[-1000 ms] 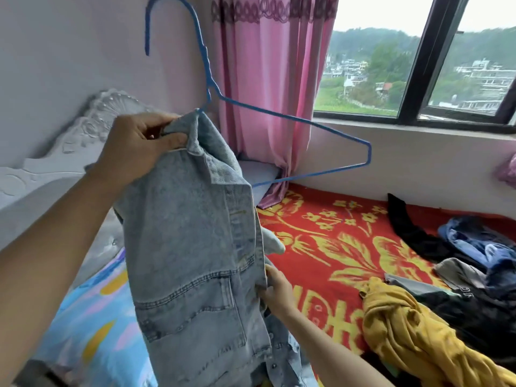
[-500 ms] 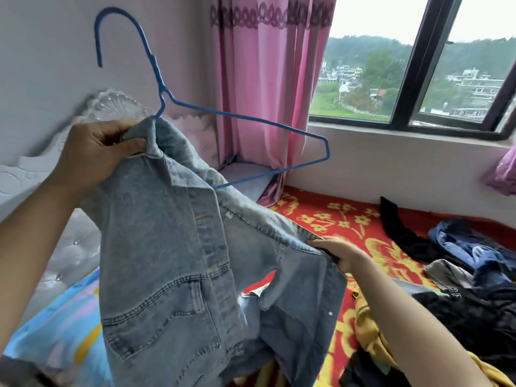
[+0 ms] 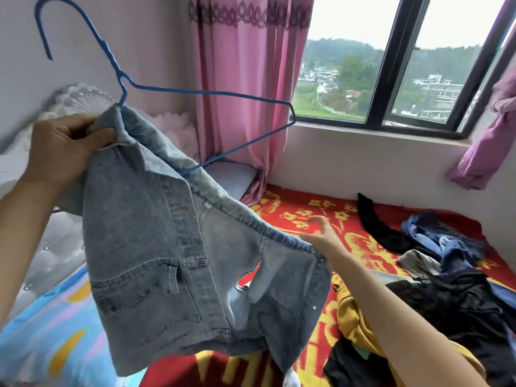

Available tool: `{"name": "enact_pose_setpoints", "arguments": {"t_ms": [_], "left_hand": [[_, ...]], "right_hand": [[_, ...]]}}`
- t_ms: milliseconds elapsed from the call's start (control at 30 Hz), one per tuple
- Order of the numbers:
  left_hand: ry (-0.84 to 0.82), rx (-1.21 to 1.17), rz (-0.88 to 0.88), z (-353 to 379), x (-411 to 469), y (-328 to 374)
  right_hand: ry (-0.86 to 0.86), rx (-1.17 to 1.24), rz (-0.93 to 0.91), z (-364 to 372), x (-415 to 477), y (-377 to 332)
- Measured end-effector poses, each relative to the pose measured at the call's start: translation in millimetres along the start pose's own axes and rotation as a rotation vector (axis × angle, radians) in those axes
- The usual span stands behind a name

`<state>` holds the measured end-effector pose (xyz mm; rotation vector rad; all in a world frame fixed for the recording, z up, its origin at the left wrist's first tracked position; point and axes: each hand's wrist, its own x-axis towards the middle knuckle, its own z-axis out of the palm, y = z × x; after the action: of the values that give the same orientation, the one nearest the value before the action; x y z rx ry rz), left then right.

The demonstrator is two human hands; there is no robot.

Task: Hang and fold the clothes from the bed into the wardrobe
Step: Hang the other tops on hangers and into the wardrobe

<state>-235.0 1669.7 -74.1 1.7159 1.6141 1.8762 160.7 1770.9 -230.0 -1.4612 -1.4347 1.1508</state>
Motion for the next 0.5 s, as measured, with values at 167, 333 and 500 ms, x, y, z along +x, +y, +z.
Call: {"name": "enact_pose_setpoints", "arguments": {"t_ms": [167, 333, 500], "left_hand": [[0.047, -0.021, -0.026, 5.7, 1.1, 6.0], [0.025, 0.037, 0.028, 12.6, 3.2, 13.9], [0.007, -0.021, 0.005, -3.2, 3.8, 4.8]], "right_hand": [[-0.211, -0.492, -0.336, 13.9, -33.9, -14.3], [-0.559, -0.946, -0.522, 27.1, -47.4, -9.4], [-0.446, -0.961, -0.471, -3.9, -18.2, -23.3]]}}
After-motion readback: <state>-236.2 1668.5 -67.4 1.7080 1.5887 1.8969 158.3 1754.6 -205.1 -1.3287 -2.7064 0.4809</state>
